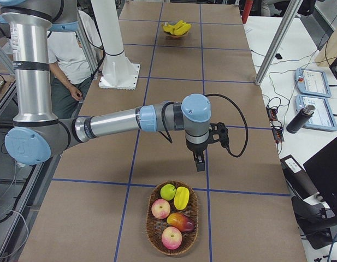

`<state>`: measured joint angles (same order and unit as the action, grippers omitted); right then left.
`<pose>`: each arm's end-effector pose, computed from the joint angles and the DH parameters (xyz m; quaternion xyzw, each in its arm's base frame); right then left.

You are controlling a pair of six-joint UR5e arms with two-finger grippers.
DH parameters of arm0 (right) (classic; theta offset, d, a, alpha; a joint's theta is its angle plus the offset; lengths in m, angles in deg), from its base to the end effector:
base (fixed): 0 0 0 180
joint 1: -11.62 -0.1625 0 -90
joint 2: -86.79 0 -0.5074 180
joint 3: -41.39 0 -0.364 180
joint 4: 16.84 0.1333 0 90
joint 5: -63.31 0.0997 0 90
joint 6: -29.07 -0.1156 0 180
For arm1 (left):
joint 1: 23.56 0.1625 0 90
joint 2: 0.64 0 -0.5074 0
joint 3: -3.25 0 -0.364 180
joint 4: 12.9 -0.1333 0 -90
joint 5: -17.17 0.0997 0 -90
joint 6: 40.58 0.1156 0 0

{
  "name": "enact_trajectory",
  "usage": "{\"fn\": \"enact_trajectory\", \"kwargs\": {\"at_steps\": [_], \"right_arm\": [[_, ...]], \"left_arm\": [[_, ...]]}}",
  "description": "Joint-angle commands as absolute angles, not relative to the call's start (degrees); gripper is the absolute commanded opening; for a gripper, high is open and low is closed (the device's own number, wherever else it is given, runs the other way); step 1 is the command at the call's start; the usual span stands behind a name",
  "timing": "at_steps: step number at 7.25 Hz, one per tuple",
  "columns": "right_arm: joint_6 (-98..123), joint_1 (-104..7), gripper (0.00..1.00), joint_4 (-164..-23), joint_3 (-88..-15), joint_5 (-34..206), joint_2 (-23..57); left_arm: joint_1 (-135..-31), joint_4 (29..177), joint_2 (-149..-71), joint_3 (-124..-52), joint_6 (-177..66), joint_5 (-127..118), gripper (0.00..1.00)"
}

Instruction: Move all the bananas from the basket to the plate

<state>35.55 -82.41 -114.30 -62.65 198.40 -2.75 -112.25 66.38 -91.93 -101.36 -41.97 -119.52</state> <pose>0.0840 -0.4607 0.6475 0.0915 -0.3759 -0.0432 0.9211 -0.0385 -0.4690 0.6400 0.0322 0.3967 0.0173 0.9172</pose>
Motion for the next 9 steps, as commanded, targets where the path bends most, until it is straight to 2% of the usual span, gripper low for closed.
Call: {"fn": "enact_trajectory", "kwargs": {"at_steps": [1, 9], "right_arm": [[34.61, -81.28, 1.0, -114.31, -62.85, 198.57, -2.6], [31.18, -78.73, 1.0, -114.75, -62.85, 198.75, -2.42]], "left_arm": [[-112.24, 66.46, -91.96, -101.52, -42.86, -121.24, 1.0], [-112.24, 66.46, -91.87, -100.64, -42.69, -121.61, 1.0]]}}
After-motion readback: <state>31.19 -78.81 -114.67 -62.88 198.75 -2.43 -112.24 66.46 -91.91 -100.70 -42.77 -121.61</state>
